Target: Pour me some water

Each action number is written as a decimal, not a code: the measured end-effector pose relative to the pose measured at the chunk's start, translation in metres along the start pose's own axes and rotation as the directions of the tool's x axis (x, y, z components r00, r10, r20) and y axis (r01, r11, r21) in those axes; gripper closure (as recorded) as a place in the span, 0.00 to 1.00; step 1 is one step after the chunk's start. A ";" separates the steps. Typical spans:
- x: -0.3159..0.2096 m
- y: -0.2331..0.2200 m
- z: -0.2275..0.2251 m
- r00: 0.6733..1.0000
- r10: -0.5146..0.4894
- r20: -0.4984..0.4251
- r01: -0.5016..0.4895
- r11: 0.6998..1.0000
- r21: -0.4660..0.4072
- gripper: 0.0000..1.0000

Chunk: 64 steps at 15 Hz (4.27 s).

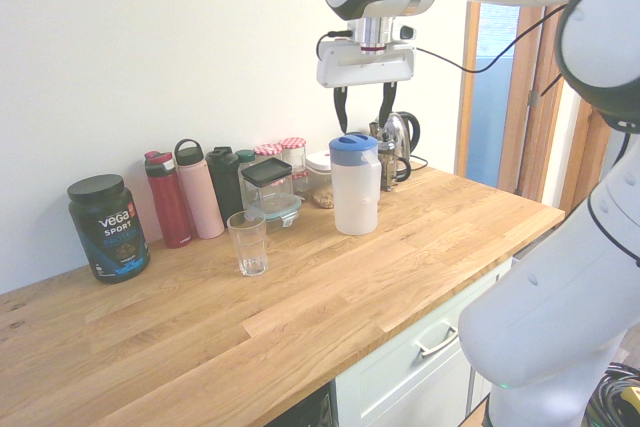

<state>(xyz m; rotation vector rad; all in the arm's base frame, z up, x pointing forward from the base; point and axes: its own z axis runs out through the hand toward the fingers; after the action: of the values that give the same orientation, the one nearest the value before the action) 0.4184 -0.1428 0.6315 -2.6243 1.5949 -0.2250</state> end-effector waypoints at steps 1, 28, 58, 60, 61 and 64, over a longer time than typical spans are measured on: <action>0.015 0.005 0.012 1.000 0.005 0.014 -0.005 1.000 -0.011 0.00; 0.045 -0.021 0.147 0.991 -0.135 -0.002 0.135 0.991 -0.010 1.00; -0.085 -0.077 0.042 0.436 -0.888 0.143 0.899 0.423 -0.113 1.00; -0.100 -0.089 0.041 0.369 -0.914 0.171 0.922 0.336 -0.191 1.00; -0.106 -0.095 0.041 0.341 -0.922 0.182 0.928 0.300 -0.220 1.00; -0.120 -0.110 0.044 0.298 -0.927 0.226 0.934 0.235 -0.268 1.00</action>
<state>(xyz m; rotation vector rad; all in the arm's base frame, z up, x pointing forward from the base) 0.4673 0.0138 0.5913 -3.4595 -0.2998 0.0865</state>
